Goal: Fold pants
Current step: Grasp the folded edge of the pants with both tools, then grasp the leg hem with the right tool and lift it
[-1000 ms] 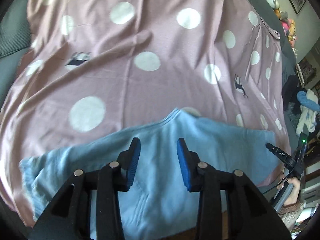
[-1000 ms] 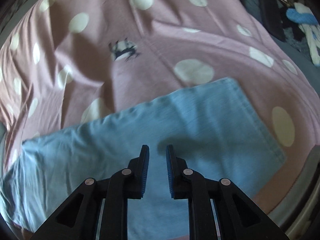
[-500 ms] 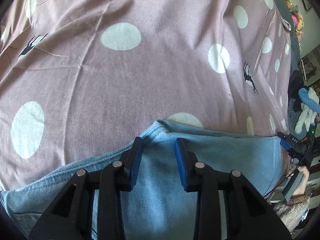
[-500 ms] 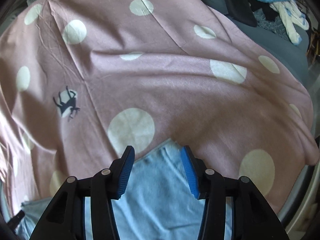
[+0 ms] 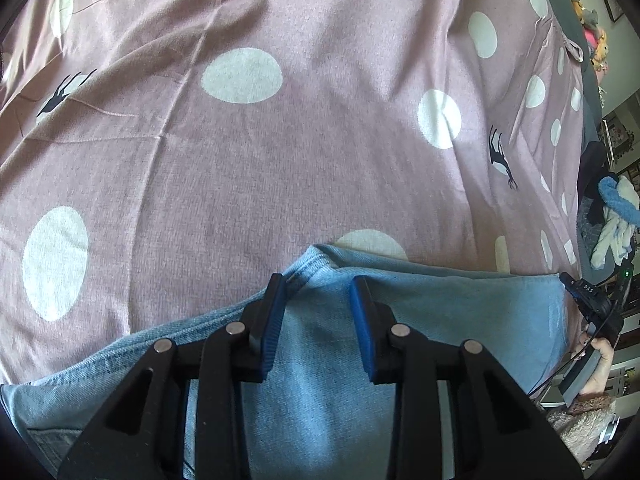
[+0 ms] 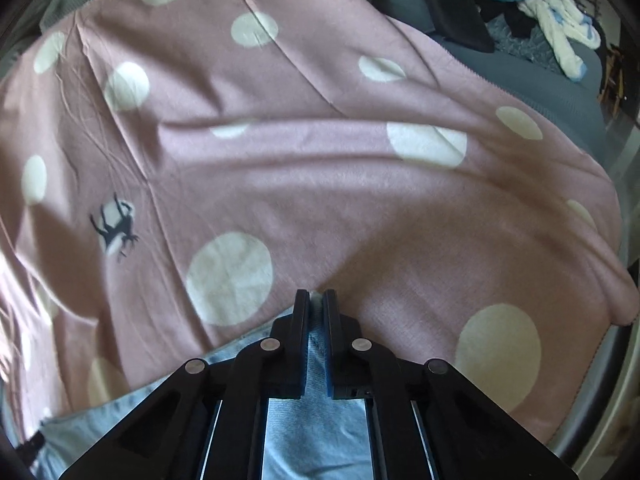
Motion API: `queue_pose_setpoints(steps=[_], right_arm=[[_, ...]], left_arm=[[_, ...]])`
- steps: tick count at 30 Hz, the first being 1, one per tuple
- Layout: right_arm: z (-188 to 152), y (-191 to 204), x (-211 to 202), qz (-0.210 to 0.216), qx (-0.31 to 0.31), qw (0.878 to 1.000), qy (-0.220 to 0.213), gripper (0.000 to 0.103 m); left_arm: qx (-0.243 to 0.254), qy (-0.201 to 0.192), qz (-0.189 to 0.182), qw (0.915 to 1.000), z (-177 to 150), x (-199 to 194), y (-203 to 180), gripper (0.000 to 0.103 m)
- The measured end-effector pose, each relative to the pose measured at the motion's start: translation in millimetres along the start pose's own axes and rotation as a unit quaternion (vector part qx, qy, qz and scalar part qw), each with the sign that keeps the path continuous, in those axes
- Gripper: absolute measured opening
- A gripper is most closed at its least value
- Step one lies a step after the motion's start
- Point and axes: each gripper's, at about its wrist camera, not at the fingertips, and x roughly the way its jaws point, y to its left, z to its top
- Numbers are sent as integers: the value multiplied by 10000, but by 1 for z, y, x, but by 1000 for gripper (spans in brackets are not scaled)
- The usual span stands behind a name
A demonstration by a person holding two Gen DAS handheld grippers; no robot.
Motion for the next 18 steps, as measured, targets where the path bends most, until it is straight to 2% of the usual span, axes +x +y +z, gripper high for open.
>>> queue_pose_setpoints(steps=[2,5,7,8,9,10,11,12,15,18], right_arm=[[-1,6,-1,-143,-136,9998,-62,3],[-1,4,-1,-146,-9,9999,-23,3],[-2,1,-7,-92,-7,10000,-38,5],[-4,1,-10,-108,-46,9999,-49,7],[-7,1,-16,-140,-103,9998,-55,15],[-10,0,-21,-167,-125,9998,-69,27],[-12,-1,-26,-202,-152,9996,-82,34],[-17,-3,-33,-241,-181,9995,-120,46],[-33,-8,-52,-282,-329,9988,-225,49],[-56,-17,-63,-436,-504,9977,-111,49]], left_arm=[[-59,-19,-1,10000,-4,-7,2,33],[23,-100,-35,9999,-16,-27,-3,36],[123,-180,-91,9997,-29,-43,-5,47],[140,-208,-102,9996,-37,-51,-5,50],[126,-220,-112,9996,-45,-57,-3,54],[117,-207,-117,9996,-52,-62,-2,56],[92,-183,-114,9997,-59,-66,0,56],[46,-145,-117,9998,-67,-70,3,56],[-33,-60,-88,9999,-87,-79,8,57],[-49,-3,44,10000,-107,-85,12,57]])
